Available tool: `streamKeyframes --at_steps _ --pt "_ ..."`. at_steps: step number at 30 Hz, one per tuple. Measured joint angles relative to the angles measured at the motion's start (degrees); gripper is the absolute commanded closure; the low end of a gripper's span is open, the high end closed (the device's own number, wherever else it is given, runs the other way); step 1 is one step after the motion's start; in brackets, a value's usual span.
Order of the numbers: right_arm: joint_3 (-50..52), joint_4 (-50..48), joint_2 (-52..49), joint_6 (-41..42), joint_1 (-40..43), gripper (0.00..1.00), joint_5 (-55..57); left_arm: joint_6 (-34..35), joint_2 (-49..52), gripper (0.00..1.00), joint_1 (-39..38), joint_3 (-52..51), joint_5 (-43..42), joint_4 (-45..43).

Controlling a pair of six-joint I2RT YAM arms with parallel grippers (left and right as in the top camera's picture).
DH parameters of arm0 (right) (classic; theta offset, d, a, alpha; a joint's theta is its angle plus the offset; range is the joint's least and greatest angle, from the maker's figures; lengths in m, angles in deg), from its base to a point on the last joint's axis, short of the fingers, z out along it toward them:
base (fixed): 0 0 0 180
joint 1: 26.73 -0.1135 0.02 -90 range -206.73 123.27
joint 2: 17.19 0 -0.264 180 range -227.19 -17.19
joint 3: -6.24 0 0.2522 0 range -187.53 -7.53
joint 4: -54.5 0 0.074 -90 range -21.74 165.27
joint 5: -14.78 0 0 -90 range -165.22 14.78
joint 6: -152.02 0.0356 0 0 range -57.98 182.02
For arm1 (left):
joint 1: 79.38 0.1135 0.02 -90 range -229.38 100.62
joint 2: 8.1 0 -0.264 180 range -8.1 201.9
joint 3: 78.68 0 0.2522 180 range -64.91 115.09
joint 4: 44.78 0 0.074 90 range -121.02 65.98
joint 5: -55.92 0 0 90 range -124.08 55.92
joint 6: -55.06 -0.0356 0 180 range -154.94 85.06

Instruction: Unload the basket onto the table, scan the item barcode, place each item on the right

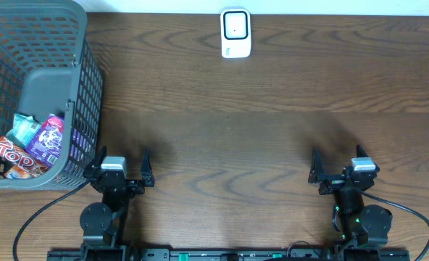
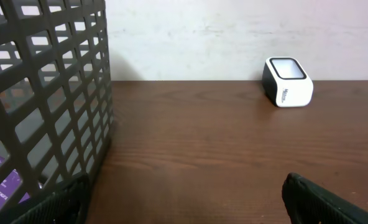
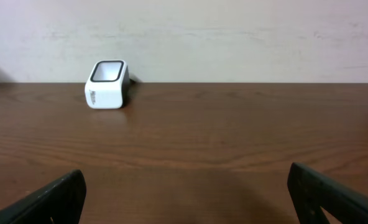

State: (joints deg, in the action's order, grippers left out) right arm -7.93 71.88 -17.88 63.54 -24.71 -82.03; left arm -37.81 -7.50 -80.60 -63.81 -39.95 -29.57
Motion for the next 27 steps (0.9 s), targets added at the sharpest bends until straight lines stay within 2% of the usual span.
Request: streamKeyframes --at_steps 6,14,18,21,25,27 --pt "0.0 0.0 0.0 0.0 0.0 0.01 0.0 1.0 0.0 0.02 0.0 0.0 -1.6 -0.7" --pt "0.0 0.0 0.0 0.0 0.0 0.01 0.0 11.9 0.0 0.02 0.0 -0.3 -22.7 -5.2" --pt "0.0 0.0 0.0 0.0 0.0 0.01 0.0 17.7 0.0 0.02 0.0 -0.8 -30.9 -16.0" --pt "0.0 0.0 0.0 0.0 0.0 0.01 0.0 20.6 0.0 0.02 0.0 -0.7 -35.7 -30.9" --pt "0.0 0.0 0.0 0.0 0.0 0.01 0.0 22.8 -0.1 0.02 0.0 -0.6 -37.9 -51.5" --pt "0.0 0.0 0.0 0.0 0.0 0.01 0.0 23.2 -0.1 0.02 0.0 -0.4 -37.4 -55.2"
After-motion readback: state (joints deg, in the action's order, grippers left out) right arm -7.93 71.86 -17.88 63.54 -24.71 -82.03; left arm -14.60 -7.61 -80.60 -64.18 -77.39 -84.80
